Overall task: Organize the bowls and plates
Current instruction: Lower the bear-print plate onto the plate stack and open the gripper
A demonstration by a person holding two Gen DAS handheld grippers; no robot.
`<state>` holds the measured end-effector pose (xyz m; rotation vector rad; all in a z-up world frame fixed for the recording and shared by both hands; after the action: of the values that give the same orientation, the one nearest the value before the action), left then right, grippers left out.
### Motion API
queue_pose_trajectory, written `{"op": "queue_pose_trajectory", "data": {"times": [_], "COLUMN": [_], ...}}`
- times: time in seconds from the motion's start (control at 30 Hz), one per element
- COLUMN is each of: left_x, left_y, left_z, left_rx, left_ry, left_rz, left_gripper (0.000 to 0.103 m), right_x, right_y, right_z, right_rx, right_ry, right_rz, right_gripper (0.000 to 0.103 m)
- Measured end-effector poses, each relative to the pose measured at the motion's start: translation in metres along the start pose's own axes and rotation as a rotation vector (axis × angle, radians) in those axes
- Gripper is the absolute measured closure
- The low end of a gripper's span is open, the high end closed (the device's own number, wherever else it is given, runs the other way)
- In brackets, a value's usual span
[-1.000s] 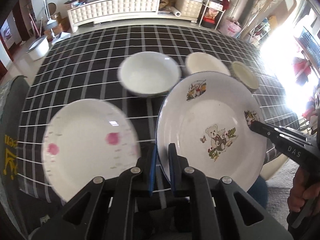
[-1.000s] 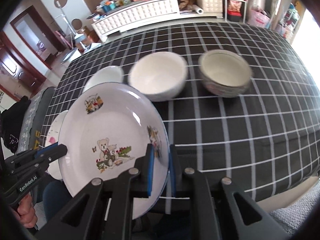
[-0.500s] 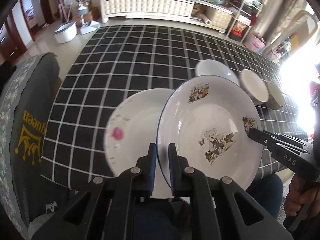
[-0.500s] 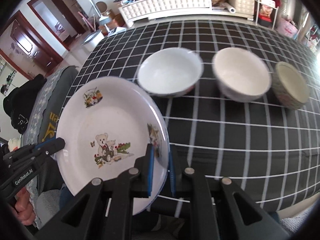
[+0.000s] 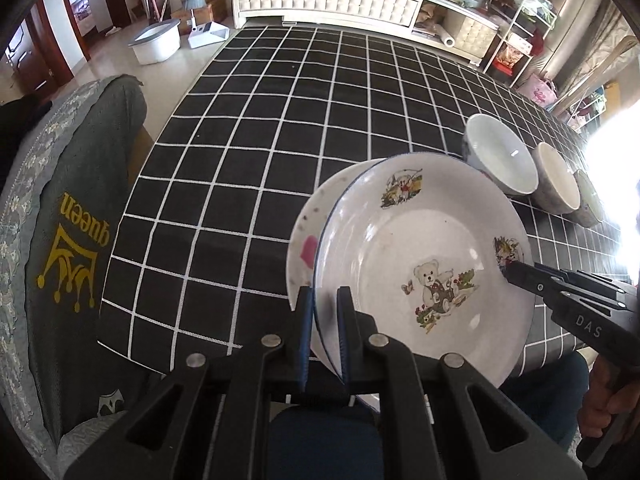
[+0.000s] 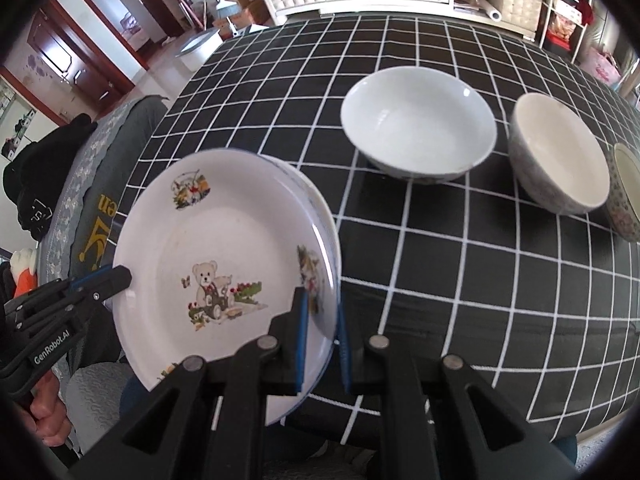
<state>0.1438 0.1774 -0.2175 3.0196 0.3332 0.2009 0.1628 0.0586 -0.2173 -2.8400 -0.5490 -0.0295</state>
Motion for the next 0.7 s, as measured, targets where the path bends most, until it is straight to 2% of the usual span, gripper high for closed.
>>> {"op": "queue_pose_trajectory", "data": {"times": [0.23,0.47,0.7], "left_x": [0.009,0.012,0.014], "left_y": [-0.007,-0.010,-0.006], "left_z": [0.012,0.016,0.023], "left_rx": [-0.007,-0.013,-0.018], "left_ry": [-0.007,-0.011,-0.026], "left_rz": [-0.013,-0.006,0.007], "left_gripper": [0.093,0.093,0.093], "right_x": [0.009,0.013,0.014], "right_y": [-0.004,-0.007,-0.004], "right_z": [0.004,0.006,0.011], "right_rx": [-0.027,-0.091,-0.106], "right_ry": [0.005,0.002,-0.019], "right_rz": [-0.013,-0.034,-0.022], "right_gripper": [0.085,0.085,0.085]}}
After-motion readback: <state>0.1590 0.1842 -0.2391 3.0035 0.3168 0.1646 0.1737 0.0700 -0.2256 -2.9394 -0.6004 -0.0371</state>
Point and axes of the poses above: each gripper's, at about its wrist camera, not at the fingertips, and z roughly the way its jaws point, y to its right, x to its top, the point moved 7 cm from there along z, roughly the way its jaws point, and after that the axes turned 15 degrees about -y, right-handed, at the moved point
